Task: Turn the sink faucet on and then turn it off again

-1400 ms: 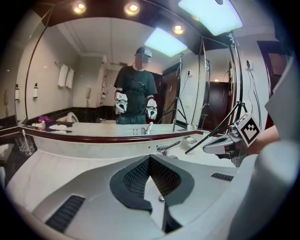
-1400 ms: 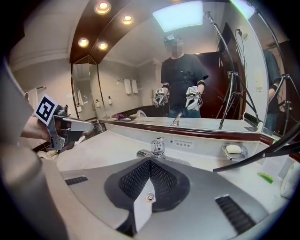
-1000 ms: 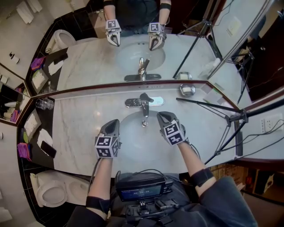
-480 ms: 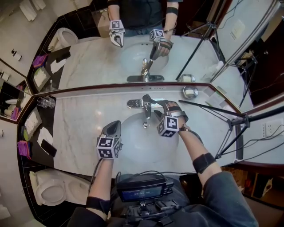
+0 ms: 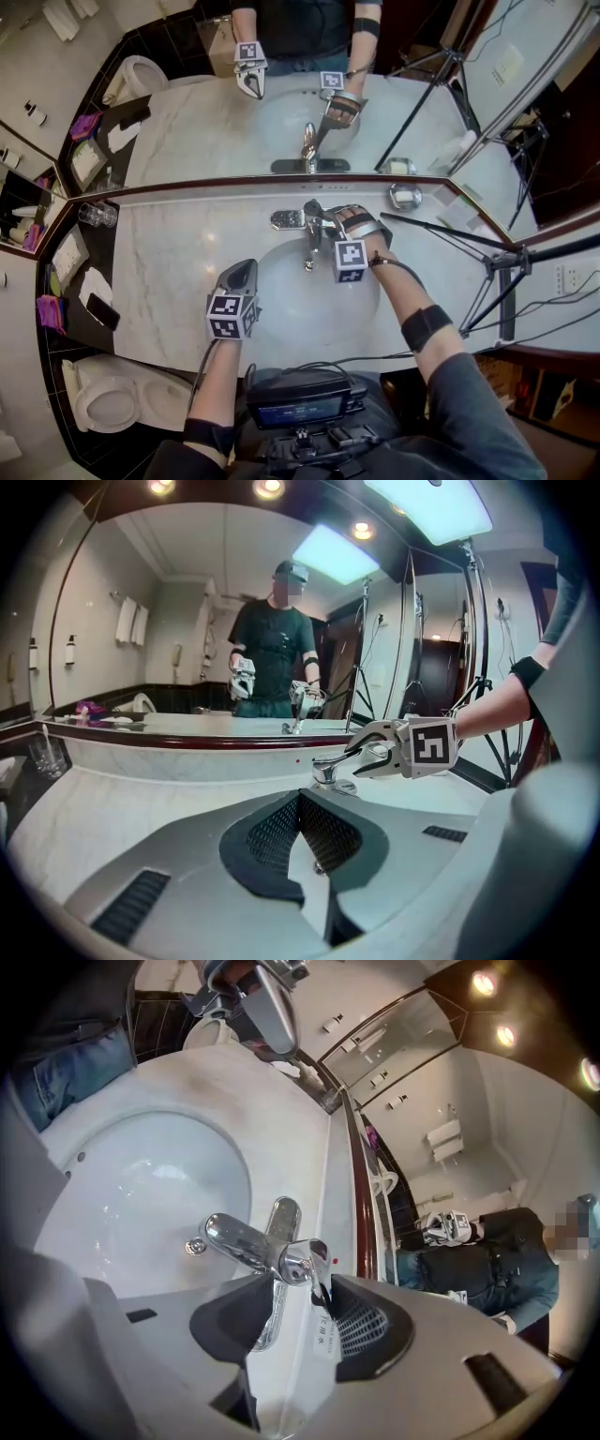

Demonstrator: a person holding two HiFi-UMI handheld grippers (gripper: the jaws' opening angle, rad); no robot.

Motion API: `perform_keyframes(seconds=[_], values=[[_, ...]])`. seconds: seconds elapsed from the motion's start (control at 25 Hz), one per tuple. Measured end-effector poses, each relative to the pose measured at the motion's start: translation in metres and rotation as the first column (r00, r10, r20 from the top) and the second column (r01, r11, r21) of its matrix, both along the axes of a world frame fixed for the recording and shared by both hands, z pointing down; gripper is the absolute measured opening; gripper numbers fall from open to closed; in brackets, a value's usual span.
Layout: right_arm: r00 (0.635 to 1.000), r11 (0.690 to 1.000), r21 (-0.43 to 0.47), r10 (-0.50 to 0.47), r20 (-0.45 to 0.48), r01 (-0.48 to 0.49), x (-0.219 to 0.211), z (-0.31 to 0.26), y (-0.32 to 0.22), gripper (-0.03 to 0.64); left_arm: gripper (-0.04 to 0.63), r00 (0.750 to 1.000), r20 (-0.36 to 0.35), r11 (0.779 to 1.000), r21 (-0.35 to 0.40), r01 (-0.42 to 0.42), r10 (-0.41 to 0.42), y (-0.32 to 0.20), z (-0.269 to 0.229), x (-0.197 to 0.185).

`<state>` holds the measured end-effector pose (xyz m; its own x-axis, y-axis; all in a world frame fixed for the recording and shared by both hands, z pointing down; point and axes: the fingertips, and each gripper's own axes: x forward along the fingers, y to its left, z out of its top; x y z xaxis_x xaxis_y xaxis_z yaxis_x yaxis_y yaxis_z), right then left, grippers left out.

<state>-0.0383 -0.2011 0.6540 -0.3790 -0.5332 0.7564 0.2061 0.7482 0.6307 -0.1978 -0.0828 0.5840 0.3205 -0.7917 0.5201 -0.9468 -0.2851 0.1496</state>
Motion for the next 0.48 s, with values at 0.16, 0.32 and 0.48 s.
perform_keyframes(seconds=[0.16,0.32,0.48], values=[[1.0,0.999,0.046,-0.006,-0.016,0.006,0.0,0.001,-0.001,0.199,0.003,1.0,-0.002,1.0,-0.01,0.001,-0.001,0.001,0.005,0.0],[0.999,0.995,0.101,-0.001,-0.035,0.005,0.005,0.007,-0.003,0.199,0.003,1.0,-0.007,1.0,-0.019,-0.001,0.0,0.002,0.009,0.004],[1.0,0.994,0.108,0.002,-0.03,0.001,0.009,0.012,0.0,0.199,0.003,1.0,-0.008,1.0,-0.024,-0.004,0.004,0.001,0.012,0.007]])
